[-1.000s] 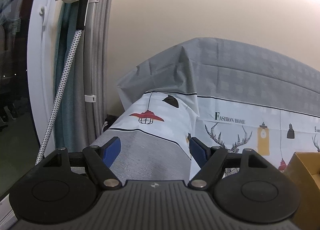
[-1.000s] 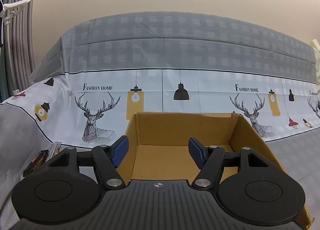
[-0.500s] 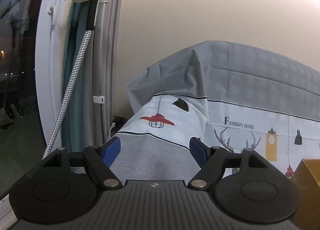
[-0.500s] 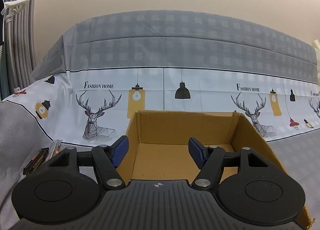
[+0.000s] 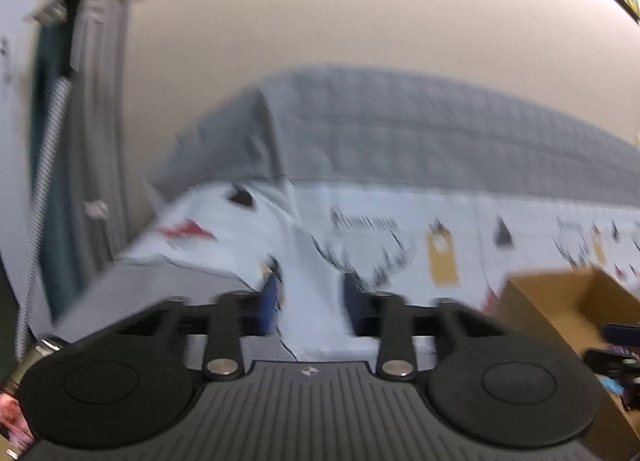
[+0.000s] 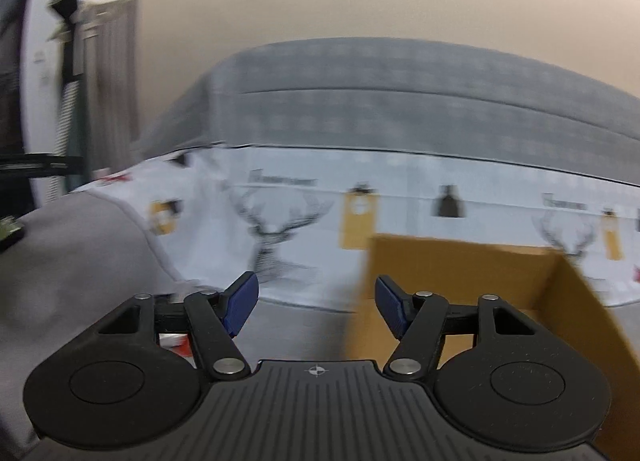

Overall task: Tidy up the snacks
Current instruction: 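Move both grippers back down toward the remaining snacks on the sofa, then close right gripper on yellow wafer bar while left approaches the candy bag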

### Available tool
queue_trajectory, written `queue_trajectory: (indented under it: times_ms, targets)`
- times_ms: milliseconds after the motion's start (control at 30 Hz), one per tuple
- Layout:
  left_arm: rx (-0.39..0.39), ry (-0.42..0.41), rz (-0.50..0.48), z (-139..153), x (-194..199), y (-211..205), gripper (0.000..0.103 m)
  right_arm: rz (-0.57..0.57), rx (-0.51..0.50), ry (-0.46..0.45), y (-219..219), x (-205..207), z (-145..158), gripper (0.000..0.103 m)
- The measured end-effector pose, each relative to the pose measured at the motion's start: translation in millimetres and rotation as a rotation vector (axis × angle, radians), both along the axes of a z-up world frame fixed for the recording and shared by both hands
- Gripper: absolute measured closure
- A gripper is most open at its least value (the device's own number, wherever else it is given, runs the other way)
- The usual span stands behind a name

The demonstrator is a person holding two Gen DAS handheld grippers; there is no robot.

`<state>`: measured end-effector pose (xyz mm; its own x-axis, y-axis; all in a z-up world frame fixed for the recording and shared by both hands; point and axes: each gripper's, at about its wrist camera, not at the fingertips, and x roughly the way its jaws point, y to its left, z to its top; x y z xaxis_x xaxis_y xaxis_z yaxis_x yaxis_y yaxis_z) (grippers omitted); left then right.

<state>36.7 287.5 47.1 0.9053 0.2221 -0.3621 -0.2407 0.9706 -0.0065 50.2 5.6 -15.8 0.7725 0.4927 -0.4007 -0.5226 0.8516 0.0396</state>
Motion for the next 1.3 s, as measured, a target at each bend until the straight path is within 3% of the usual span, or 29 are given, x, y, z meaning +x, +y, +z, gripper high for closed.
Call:
queue_trajectory:
  times_ms: [33, 100, 133, 267, 367, 500, 667, 733, 800, 967, 1033, 1100, 1300]
  targets:
    - [-0.011, 0.036, -0.018, -4.9, 3.6, -2.3, 0.088, 0.027, 0.005, 0.017, 7.9, -2.7, -1.6, 0.046]
    - [-0.054, 0.119, -0.045, -17.0, 10.3, -3.6, 0.089, 0.095, 0.011, 0.071, 26.1, -5.6, -8.0, 0.064]
    - [-0.072, 0.163, -0.049, -23.7, 13.8, -3.9, 0.089, 0.121, -0.004, 0.098, 36.1, -6.8, -12.4, 0.066]
    - [-0.177, 0.304, -0.034, -46.1, 26.3, 0.4, 0.089, 0.225, -0.112, 0.301, 79.3, 1.9, -43.4, 0.066]
    - [-0.245, 0.34, 0.002, -53.8, 26.8, 12.9, 0.089, 0.271, -0.166, 0.481, 102.3, 10.2, -70.6, 0.065]
    - [-0.297, 0.371, 0.034, -60.5, 26.6, 18.6, 0.089, 0.243, -0.221, 0.575, 120.2, 13.5, -94.5, 0.059]
    - [-0.321, 0.41, 0.034, -62.1, 27.3, 13.8, 0.088, 0.262, -0.242, 0.582, 134.6, 17.0, -104.1, 0.057]
    - [-0.336, 0.422, 0.036, -63.8, 26.3, 11.3, 0.088, 0.272, -0.25, 0.567, 133.9, 15.6, -103.2, 0.067]
    - [-0.369, 0.429, 0.036, -65.4, 26.0, 10.7, 0.088, 0.266, -0.261, 0.537, 128.1, 11.3, -98.7, 0.088]
    - [-0.473, 0.431, 0.062, -68.7, 24.5, 13.7, 0.084, 0.255, -0.29, 0.503, 112.2, 4.3, -87.5, 0.092]
    - [-0.528, 0.437, 0.087, -71.9, 23.3, 16.3, 0.079, 0.241, -0.333, 0.493, 105.1, -0.5, -84.8, 0.092]
    - [-0.579, 0.458, 0.116, -77.4, 23.6, 16.2, 0.057, 0.232, -0.376, 0.476, 99.1, -5.6, -82.1, 0.092]
    - [-0.69, 0.54, 0.25, -101.1, 37.1, 7.3, 0.016, 0.191, -0.401, 0.479, 84.0, -4.2, -83.8, 0.091]
